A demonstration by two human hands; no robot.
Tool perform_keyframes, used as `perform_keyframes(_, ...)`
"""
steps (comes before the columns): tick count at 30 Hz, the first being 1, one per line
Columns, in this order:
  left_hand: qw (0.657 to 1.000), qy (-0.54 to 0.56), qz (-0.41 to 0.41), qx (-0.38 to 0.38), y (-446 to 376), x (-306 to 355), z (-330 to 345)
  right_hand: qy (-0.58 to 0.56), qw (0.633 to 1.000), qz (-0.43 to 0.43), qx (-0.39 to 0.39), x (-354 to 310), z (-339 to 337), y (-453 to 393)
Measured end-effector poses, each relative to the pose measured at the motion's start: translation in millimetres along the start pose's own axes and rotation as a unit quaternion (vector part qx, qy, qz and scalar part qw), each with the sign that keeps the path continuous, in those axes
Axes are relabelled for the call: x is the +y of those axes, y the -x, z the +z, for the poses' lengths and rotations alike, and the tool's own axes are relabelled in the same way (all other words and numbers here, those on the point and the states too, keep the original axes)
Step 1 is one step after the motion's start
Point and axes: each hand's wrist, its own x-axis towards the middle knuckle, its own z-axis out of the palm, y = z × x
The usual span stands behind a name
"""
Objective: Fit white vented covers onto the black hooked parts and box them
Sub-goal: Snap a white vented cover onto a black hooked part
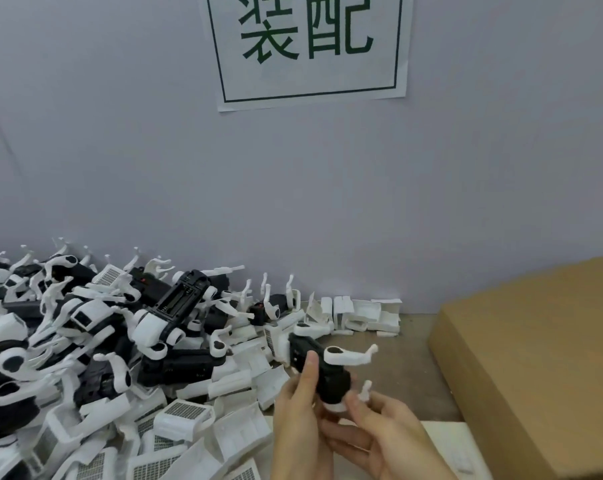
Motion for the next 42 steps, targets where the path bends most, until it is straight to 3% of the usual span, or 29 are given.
perform_keyframes(3,0.995,0.016,0.07,0.073,0,1,-2,0.192,0.977,-0.063,0.072,5,-2,-2)
perform_keyframes(6,0.987,-0.017,0.121,0.102,-3,0,-3,0.345,0.904,-0.185,0.174,10,-11,-7)
perform_keyframes(10,0.982,-0.069,0.154,0.08,-1,-2,-5,0.452,0.823,-0.332,0.093,15,-14,-9)
perform_keyframes(13,0.979,-0.101,0.167,0.061,3,-5,-2,0.51,0.794,-0.325,0.058,21,-10,-13)
perform_keyframes(22,0.971,-0.147,0.191,-0.011,8,-4,4,0.445,0.842,-0.283,0.116,16,-8,-14)
perform_keyframes(31,0.958,-0.186,0.215,-0.029,6,-8,4,0.48,0.817,-0.284,0.149,12,-6,-13)
perform_keyframes(35,0.955,-0.182,0.232,-0.021,5,-7,3,0.477,0.821,-0.292,0.117,13,-3,-12)
perform_keyframes(39,0.95,-0.188,0.247,-0.01,5,-5,0,0.422,0.866,-0.268,-0.004,11,-3,-9)
perform_keyframes(42,0.934,-0.228,0.275,-0.002,4,-6,-3,0.343,0.901,-0.264,-0.009,3,-6,-6)
